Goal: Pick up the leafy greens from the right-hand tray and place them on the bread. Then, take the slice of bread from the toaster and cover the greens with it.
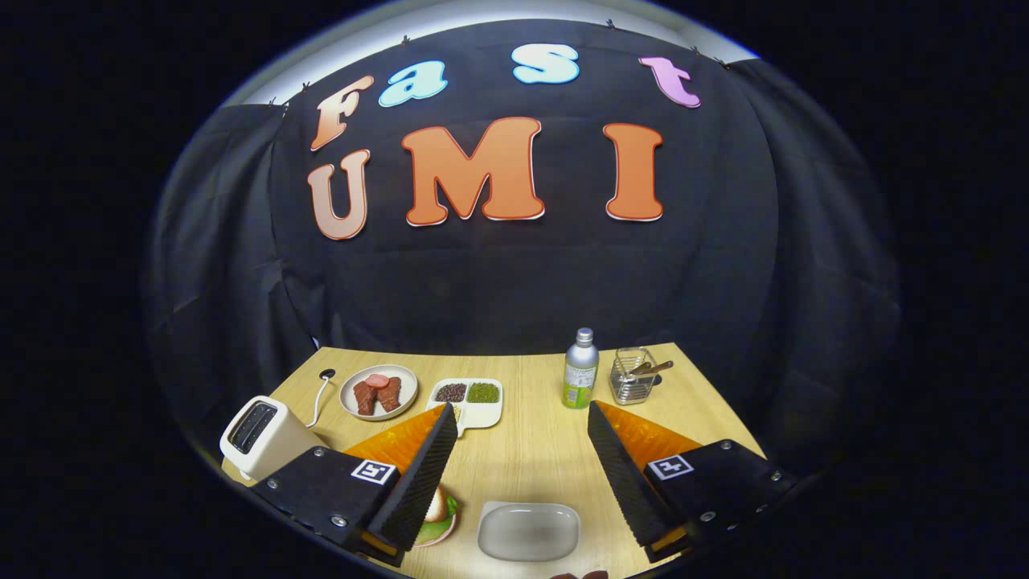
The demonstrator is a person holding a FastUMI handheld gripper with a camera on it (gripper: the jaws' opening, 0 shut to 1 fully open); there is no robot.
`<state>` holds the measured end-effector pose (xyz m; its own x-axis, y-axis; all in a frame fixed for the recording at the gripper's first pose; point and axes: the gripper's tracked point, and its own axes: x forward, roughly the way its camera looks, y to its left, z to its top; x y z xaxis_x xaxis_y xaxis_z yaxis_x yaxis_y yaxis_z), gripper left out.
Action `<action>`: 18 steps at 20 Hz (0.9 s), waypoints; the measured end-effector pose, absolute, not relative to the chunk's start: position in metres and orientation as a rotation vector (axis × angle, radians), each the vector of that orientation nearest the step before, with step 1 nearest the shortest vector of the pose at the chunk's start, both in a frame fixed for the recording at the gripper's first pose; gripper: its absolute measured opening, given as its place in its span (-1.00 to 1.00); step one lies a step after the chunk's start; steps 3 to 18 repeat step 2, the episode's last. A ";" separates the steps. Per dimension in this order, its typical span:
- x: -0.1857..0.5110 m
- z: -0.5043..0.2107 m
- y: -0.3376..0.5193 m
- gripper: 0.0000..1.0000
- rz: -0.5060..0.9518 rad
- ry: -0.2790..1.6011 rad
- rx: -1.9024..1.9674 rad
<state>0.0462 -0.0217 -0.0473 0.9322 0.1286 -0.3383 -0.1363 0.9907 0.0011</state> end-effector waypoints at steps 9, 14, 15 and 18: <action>0.044 -0.034 -0.033 0.96 0.125 0.305 -0.040; 0.044 -0.034 -0.033 0.96 0.125 0.305 -0.040; 0.044 -0.034 -0.033 0.96 0.125 0.305 -0.040; 0.044 -0.034 -0.033 0.96 0.125 0.305 -0.040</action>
